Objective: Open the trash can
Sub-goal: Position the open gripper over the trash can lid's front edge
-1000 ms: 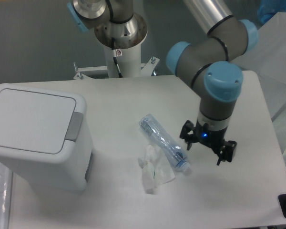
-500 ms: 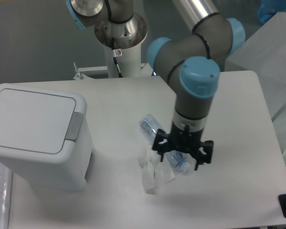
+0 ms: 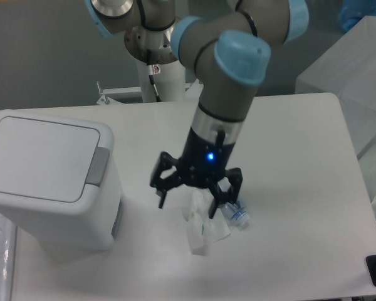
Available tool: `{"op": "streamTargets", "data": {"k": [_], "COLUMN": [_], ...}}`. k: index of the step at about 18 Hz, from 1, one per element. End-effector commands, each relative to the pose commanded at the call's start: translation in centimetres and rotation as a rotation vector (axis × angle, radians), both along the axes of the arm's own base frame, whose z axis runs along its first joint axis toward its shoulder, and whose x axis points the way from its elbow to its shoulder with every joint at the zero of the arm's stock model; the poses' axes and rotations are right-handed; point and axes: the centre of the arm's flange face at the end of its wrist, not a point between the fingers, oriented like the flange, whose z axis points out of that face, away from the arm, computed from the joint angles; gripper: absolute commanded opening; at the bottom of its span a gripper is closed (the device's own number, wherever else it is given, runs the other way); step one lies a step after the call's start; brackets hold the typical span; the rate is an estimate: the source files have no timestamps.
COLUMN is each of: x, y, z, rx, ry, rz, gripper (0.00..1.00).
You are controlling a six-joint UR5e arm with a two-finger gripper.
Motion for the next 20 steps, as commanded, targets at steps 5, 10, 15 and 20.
{"op": "streamTargets", "data": {"k": [5, 10, 15, 20], "x": [6.0, 7.4, 7.2, 6.9], "y": [-0.8, -1.6, -1.3, -0.9], "z": [-0.1, -1.0, -3.0, -4.7], "rx": [0.066, 0.056, 0.04, 0.032], "ry": [-0.031, -0.039, -0.048, -0.058], "rz": [-0.076, -0.084, -0.091, -0.092], "gripper": [1.0, 1.0, 1.0, 1.0]}}
